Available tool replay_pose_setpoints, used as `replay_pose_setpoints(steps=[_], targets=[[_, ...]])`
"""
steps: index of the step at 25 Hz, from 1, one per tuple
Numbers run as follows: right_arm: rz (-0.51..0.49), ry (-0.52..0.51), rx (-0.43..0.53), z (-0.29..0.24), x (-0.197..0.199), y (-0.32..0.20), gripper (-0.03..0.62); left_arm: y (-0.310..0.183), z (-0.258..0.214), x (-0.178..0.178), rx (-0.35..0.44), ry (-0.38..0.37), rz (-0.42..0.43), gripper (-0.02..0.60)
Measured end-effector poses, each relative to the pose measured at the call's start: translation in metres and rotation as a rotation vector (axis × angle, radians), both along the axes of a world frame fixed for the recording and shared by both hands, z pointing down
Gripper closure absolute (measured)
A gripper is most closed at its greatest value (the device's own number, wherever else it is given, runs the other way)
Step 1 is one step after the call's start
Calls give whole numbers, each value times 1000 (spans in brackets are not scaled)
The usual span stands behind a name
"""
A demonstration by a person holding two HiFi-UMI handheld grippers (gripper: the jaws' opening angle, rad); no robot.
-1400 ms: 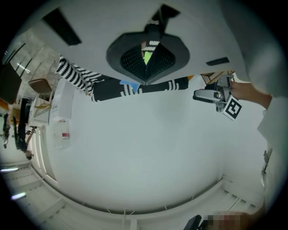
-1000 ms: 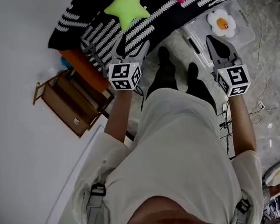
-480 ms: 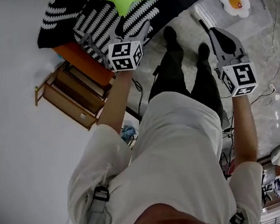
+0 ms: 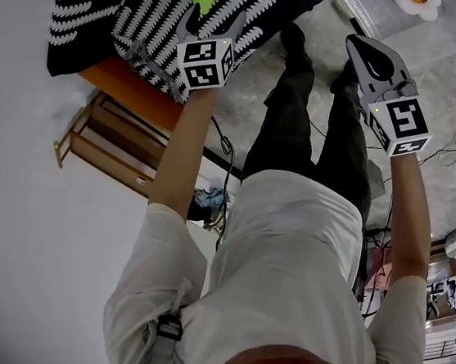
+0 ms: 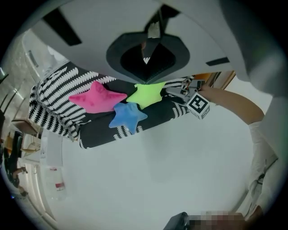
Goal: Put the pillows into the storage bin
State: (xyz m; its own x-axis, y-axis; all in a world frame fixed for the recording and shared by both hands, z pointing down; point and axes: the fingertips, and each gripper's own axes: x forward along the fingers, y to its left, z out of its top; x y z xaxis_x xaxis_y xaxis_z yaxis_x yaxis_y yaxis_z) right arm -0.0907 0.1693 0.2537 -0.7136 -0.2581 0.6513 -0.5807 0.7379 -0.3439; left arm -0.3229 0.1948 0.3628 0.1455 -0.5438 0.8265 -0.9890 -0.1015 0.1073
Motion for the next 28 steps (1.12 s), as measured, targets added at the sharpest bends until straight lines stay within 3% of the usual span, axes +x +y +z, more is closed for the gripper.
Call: replay_pose_setpoints(steps=[5, 9, 13, 18, 24, 28], targets=[[-6, -1, -37, 51, -16, 0, 594, 0, 67, -30, -64, -73, 13, 181], [-6, -16, -76, 86, -29, 8, 594, 10, 121, -54, -134, -90, -31, 179], [-4, -38, -109, 122, -41, 15, 594, 12, 161, -79, -166, -165, -64, 176], [-9, -58, -138, 158, -51, 18, 594, 2, 197, -107, -188, -239, -89, 160], [-29, -75, -159, 181, -60, 26, 594, -9, 237, -119, -256, -288, -62, 129], [-4, -73, -178, 192, -58, 21, 594, -17, 247, -124, -262, -312, -93, 155]])
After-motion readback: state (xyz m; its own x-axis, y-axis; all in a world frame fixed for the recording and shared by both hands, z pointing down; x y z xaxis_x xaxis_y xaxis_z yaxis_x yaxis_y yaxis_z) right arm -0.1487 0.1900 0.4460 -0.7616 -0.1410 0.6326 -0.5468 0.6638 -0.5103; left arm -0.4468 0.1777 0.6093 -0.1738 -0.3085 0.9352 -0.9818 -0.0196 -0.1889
